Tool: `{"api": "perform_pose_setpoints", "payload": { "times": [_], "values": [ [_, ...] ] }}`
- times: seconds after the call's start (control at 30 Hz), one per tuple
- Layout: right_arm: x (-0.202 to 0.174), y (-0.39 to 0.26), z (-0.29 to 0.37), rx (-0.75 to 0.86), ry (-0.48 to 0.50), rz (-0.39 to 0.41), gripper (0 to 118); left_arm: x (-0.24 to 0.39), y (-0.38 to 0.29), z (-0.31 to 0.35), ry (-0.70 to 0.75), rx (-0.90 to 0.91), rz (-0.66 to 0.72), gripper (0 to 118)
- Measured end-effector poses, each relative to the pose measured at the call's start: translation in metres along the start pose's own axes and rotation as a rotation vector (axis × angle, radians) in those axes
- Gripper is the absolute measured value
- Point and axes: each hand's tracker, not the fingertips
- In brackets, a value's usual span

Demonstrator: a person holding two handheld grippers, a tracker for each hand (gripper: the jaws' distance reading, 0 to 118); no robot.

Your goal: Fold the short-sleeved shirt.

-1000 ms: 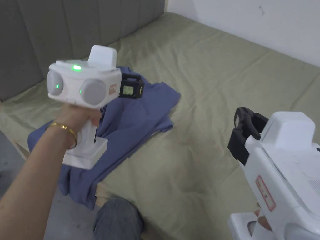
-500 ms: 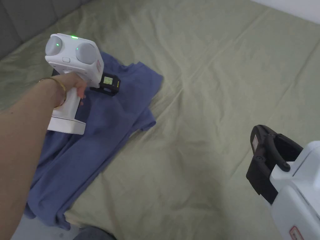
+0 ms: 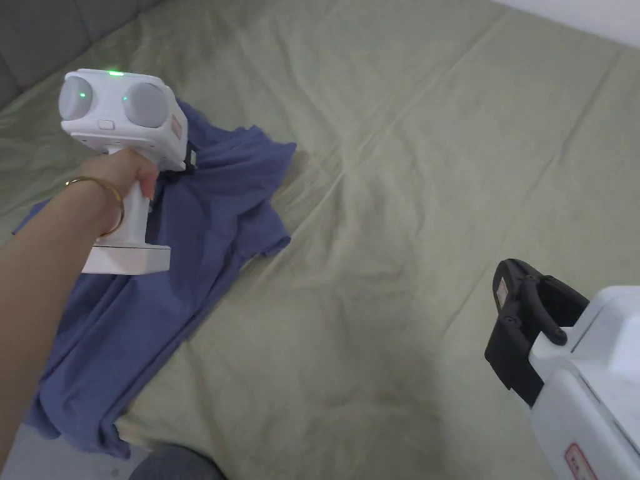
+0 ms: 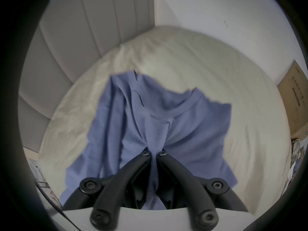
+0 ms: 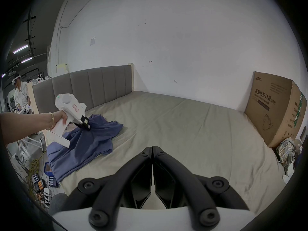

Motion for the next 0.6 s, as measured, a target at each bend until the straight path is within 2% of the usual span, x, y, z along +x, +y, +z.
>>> {"api": "perform_pose_setpoints", "payload": {
  "times": [0.37, 0.4, 0.43, 0.6],
  "values": [
    [0.014, 0.002, 0.082, 0.113, -0.060, -0.024, 0, -0.023, -0.004, 0.192, -0.096, 0.285, 0.109, 0],
    [0.017, 0.002, 0.091, 0.127, -0.067, -0.031, 0, -0.016, 0.001, 0.136, -0.109, 0.324, 0.078, 0],
    [0.019, 0.003, 0.099, 0.136, -0.074, -0.035, 0, -0.019, 0.009, 0.174, -0.108, 0.386, 0.032, 0],
    [0.035, 0.001, 0.137, 0.201, -0.126, -0.054, 0, -0.008, 0.018, 0.185, -0.196, 0.588, -0.018, 0]
  ]
}}
